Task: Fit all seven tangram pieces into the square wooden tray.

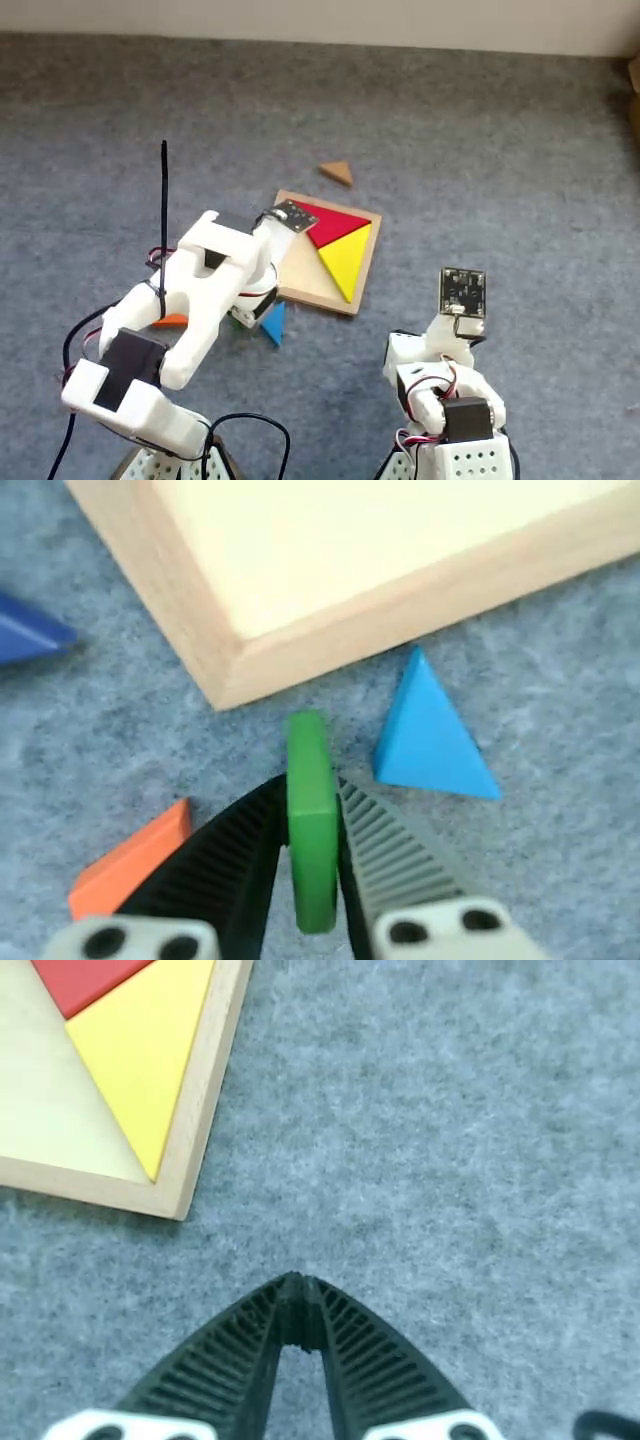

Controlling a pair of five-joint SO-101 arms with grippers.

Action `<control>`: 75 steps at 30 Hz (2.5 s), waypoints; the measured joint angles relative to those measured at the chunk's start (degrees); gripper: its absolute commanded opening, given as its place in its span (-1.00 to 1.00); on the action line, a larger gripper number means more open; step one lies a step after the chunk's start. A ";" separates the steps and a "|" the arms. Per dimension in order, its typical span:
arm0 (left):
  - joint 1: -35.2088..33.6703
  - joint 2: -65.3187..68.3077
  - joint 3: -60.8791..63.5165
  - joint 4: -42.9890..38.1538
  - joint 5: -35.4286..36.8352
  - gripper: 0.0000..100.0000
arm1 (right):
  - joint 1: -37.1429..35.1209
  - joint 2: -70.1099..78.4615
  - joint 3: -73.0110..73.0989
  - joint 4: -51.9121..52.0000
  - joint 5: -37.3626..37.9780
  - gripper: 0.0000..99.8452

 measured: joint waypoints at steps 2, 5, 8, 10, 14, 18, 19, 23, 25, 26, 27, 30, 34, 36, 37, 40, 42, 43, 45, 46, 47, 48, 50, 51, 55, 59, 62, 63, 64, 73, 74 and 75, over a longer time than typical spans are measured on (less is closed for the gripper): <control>0.00 -0.62 0.00 0.00 0.00 -0.99 | 0.00 0.00 0.00 0.00 0.00 -0.99; 1.05 -4.13 0.26 -0.09 0.09 -0.99 | 0.00 0.00 0.00 0.00 0.00 -0.99; 3.34 -9.76 0.35 -0.09 -0.09 -0.99 | 0.00 0.00 0.00 0.00 0.00 -0.99; 4.66 -13.45 0.35 -0.09 -0.09 -0.99 | 0.00 0.00 0.00 0.00 0.00 -0.99; 7.74 -17.49 0.35 -1.85 -0.09 -0.99 | 0.00 0.00 0.00 0.00 0.00 -0.99; 8.79 -17.58 0.35 -8.09 -0.09 -0.99 | 0.00 0.00 0.00 0.00 0.00 -0.99; 8.70 -17.58 0.35 -9.67 -0.09 -0.99 | 0.00 0.00 0.00 0.00 0.00 -0.99; 9.05 -14.59 0.18 -13.45 -0.09 -0.98 | 0.00 0.00 0.00 0.00 0.00 -0.99; 9.23 -10.73 -1.41 -14.07 -0.09 -0.98 | 0.00 0.00 0.00 0.00 0.00 -0.99; 9.23 -8.53 -2.81 -14.15 -0.09 -0.98 | 0.00 0.00 0.00 0.00 0.00 -0.99; 9.05 -6.15 -4.48 -14.33 -0.09 -0.98 | 0.00 0.00 0.00 0.00 0.00 -0.99; 8.88 0.44 -8.97 -14.33 -0.09 -0.86 | 0.00 0.00 0.00 0.00 0.00 -0.99; 9.14 5.27 -14.33 -12.40 -0.09 -0.56 | 0.00 0.00 0.00 0.00 0.00 -0.99; 9.14 5.71 -16.62 -9.93 -0.09 -0.55 | 0.00 0.00 0.00 0.00 0.00 -0.99; 9.05 5.89 -17.49 -9.05 -0.09 -0.57 | 0.00 0.00 0.00 0.00 0.00 -0.99; 8.97 5.89 -19.34 -7.91 -0.09 -0.57 | 0.00 0.00 0.00 0.00 0.00 -0.99; 8.62 6.24 -20.92 -7.82 -0.09 -0.57 | 0.00 0.00 0.00 0.00 0.00 -0.99; 8.09 6.24 -21.54 -7.74 -0.09 -0.57 | 0.00 0.00 0.00 0.00 0.00 -0.99; 6.42 6.24 -22.33 -7.74 -0.09 -0.57 | 0.00 0.00 0.00 0.00 0.00 -0.99; 5.63 6.24 -22.51 -7.56 -0.09 -0.57 | 0.00 0.00 0.00 0.00 0.00 -0.99; 4.92 6.24 -22.59 -7.56 -0.09 -0.57 | 0.00 0.00 0.00 0.00 0.00 -0.99; 4.40 6.24 -22.59 -7.56 -0.09 -0.57 | 0.00 0.00 0.00 0.00 0.00 -0.99; 3.69 6.24 -22.59 -7.56 -0.09 -0.57 | 0.00 0.00 0.00 0.00 0.00 -0.99; 3.43 6.24 -22.59 -7.56 -0.09 -0.57 | 0.00 0.00 0.00 0.00 0.00 -0.99; 2.55 6.24 -22.77 -7.47 -0.09 -0.57 | 0.00 0.00 0.00 0.00 0.00 -0.99; 2.81 6.07 -24.79 -6.15 -0.09 -0.57 | 0.00 0.00 0.00 0.00 0.00 -0.99; 2.46 5.89 -24.88 -5.71 -0.09 -0.57 | 0.00 0.00 0.00 0.00 0.00 -0.99; 2.02 5.89 -24.88 -5.71 -0.09 -0.57 | 0.00 0.00 0.00 0.00 0.00 -0.99; 1.32 5.89 -24.88 -5.71 -0.09 -0.57 | 0.00 0.00 0.00 0.00 0.00 -0.99; -2.20 8.62 -23.65 -10.20 -0.09 -0.57 | 0.00 0.00 0.00 0.00 0.00 -0.99; -2.11 9.14 -23.65 -10.29 -0.09 -0.57 | 0.00 0.00 0.00 0.00 0.00 -0.99; -2.02 9.67 -23.65 -10.46 -0.09 -0.57 | 0.00 0.00 0.00 0.00 0.00 -0.99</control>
